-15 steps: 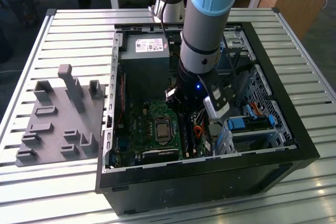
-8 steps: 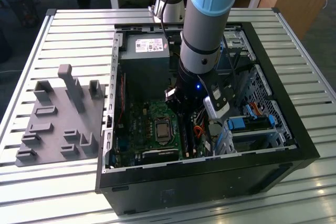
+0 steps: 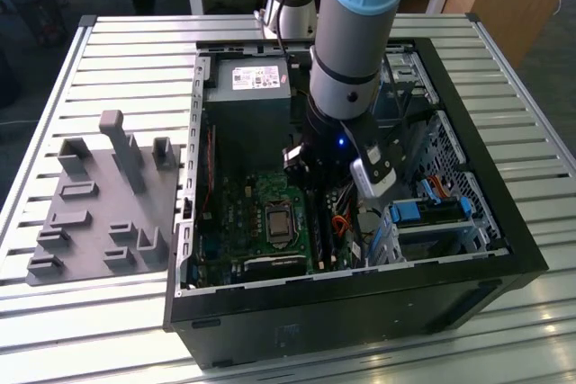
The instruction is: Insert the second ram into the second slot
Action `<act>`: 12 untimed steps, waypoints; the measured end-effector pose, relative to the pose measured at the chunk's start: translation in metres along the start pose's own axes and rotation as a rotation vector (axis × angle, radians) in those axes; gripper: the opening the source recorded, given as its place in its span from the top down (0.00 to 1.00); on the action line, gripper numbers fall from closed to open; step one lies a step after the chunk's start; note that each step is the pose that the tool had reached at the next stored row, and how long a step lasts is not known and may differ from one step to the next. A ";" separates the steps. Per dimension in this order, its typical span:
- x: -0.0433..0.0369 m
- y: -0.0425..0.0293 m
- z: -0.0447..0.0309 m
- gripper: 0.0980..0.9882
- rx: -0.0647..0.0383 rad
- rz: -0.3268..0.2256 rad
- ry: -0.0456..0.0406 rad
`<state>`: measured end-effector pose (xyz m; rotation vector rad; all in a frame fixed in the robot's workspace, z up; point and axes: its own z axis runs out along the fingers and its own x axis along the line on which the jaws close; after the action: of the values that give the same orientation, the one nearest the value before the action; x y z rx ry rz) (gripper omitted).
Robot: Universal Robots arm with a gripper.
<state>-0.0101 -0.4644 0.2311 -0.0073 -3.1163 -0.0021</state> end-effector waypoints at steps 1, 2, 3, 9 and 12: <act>0.0001 0.0000 -0.0021 0.90 0.000 0.000 0.0000; 0.0001 0.0000 -0.0031 0.90 0.000 0.000 0.0000; 0.0001 0.0000 -0.0030 0.91 0.000 0.000 0.0000; 0.0001 0.0000 -0.0023 1.00 0.000 0.000 0.0000; 0.0000 0.0000 -0.0011 1.00 0.000 0.000 0.0000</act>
<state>-0.0101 -0.4643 0.2321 -0.0074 -3.1163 -0.0021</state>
